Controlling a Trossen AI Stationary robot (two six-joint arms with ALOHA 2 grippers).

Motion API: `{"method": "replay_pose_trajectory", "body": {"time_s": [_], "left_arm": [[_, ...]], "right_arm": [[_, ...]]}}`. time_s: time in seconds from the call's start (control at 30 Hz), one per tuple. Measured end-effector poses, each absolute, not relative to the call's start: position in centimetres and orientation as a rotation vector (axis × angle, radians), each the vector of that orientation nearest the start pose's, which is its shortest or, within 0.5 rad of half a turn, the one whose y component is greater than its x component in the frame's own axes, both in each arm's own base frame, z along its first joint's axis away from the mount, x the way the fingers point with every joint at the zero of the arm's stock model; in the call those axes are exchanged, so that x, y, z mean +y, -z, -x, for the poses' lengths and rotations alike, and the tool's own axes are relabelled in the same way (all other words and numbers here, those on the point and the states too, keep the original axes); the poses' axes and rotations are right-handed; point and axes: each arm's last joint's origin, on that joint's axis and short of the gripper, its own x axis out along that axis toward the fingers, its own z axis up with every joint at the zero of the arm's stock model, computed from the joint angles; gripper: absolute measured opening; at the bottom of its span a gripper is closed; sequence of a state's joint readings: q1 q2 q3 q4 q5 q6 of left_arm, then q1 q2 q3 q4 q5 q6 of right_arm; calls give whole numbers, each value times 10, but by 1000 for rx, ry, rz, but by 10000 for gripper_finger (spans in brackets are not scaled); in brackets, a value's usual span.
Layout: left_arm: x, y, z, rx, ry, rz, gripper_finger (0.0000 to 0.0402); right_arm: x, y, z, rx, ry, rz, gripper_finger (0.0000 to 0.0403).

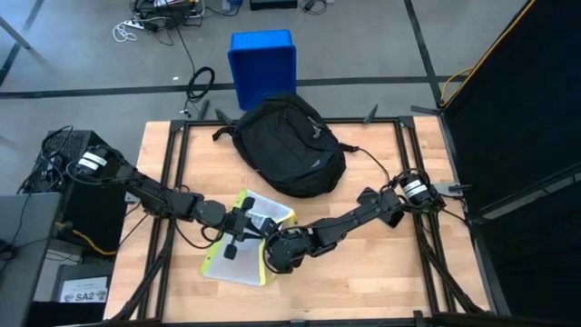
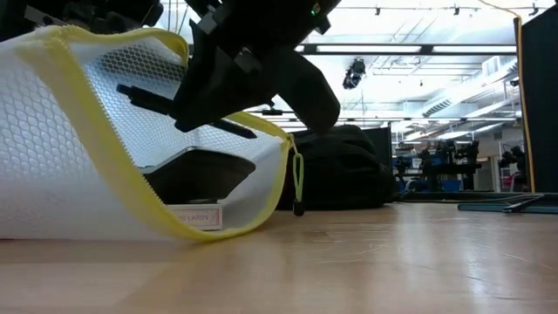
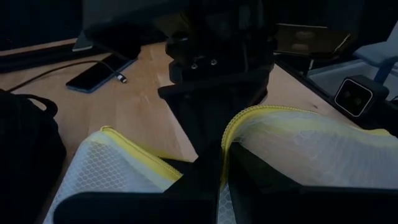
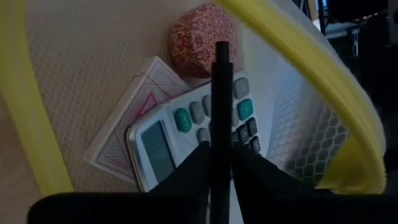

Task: Unpack backpack
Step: Put the pen into the yellow zip bag

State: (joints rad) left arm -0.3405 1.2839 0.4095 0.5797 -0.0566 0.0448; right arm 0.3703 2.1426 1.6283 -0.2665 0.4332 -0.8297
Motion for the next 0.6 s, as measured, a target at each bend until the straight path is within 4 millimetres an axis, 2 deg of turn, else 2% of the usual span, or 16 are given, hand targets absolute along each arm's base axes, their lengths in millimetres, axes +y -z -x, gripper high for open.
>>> {"method": "replay_pose_trajectory", "body": {"time_s": [0.33,0.5,0.6], "left_arm": [[-79,-179,-228,285,288,-103,0],[-79,-179,-228,287,285,-99,0],[-79,-178,-228,296,287,-100,0]], "right_arm": [[162,-191,-444,724,-235,1182,97],[176,-191,-434,771,-96,1231,119],[188,-192,-426,777,17,1191,126]]}}
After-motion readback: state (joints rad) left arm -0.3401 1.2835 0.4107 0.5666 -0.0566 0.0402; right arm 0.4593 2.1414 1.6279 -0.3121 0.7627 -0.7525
